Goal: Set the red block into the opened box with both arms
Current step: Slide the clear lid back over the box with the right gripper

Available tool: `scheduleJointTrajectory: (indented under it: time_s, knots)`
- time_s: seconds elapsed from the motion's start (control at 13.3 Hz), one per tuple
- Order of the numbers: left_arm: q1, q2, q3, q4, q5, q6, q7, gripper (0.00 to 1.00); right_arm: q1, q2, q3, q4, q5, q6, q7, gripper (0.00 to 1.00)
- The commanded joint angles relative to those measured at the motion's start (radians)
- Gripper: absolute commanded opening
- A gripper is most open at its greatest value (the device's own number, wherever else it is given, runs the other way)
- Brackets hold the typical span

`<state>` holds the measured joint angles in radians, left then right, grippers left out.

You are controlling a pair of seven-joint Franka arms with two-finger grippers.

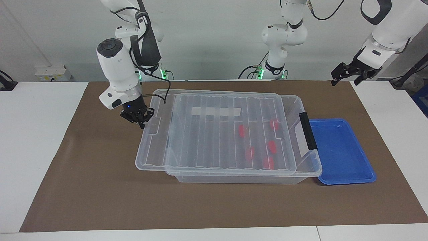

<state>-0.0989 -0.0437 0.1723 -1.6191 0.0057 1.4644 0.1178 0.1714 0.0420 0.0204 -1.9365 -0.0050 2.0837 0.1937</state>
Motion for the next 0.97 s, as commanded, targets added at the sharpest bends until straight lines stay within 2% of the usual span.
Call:
scheduleJointTrajectory:
  time_s: [0.0, 0.3, 0.45, 0.9]
  knots:
    - [-0.013, -0.031, 0.012, -0.035, 0.013, 0.024, 0.010, 1.00, 0.043, -0.002, 0.001, -0.015, 0.020, 0.022, 0.001, 0.00]
    - [-0.012, -0.031, 0.012, -0.041, 0.013, 0.037, 0.003, 1.00, 0.092, -0.002, 0.003, -0.018, 0.032, 0.024, 0.001, 0.00]
    - [-0.012, -0.048, 0.012, -0.077, 0.013, 0.088, 0.003, 1.00, 0.112, -0.002, 0.003, -0.018, 0.048, 0.026, 0.016, 0.00]
    - [-0.013, -0.054, 0.012, -0.091, 0.013, 0.105, 0.000, 1.00, 0.111, -0.004, 0.004, -0.002, 0.048, 0.039, 0.018, 0.00]
